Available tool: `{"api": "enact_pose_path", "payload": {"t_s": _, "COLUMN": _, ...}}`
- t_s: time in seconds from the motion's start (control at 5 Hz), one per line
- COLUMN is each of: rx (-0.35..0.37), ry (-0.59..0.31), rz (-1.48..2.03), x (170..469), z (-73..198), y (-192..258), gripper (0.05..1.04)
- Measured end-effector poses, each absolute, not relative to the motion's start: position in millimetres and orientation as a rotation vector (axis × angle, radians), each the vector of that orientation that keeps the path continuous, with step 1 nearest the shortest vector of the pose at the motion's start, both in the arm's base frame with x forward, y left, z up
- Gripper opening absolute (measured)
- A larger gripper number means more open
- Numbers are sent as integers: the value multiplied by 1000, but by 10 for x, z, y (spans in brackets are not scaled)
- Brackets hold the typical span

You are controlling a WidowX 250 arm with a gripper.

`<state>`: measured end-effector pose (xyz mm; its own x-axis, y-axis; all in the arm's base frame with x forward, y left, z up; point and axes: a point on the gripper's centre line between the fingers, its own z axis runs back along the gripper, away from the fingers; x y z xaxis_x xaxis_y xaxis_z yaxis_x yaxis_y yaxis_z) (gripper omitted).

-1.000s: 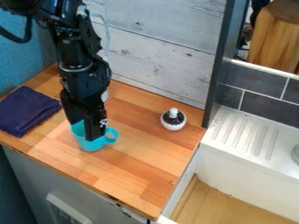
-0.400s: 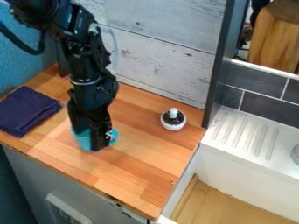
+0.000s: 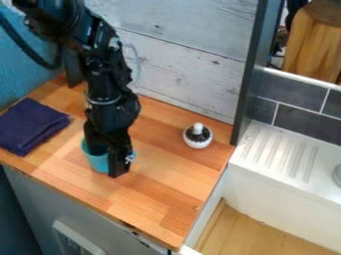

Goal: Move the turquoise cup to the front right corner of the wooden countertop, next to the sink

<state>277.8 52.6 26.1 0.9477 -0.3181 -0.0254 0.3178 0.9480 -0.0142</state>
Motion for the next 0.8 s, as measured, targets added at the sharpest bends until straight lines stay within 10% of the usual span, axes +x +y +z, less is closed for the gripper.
{"api": "enact_pose_path", "payload": {"t_s": 0.8, "rx": 11, "ry": 78, "rz": -368, "x": 2785, "z": 275, "y": 590, "gripper": 166}}
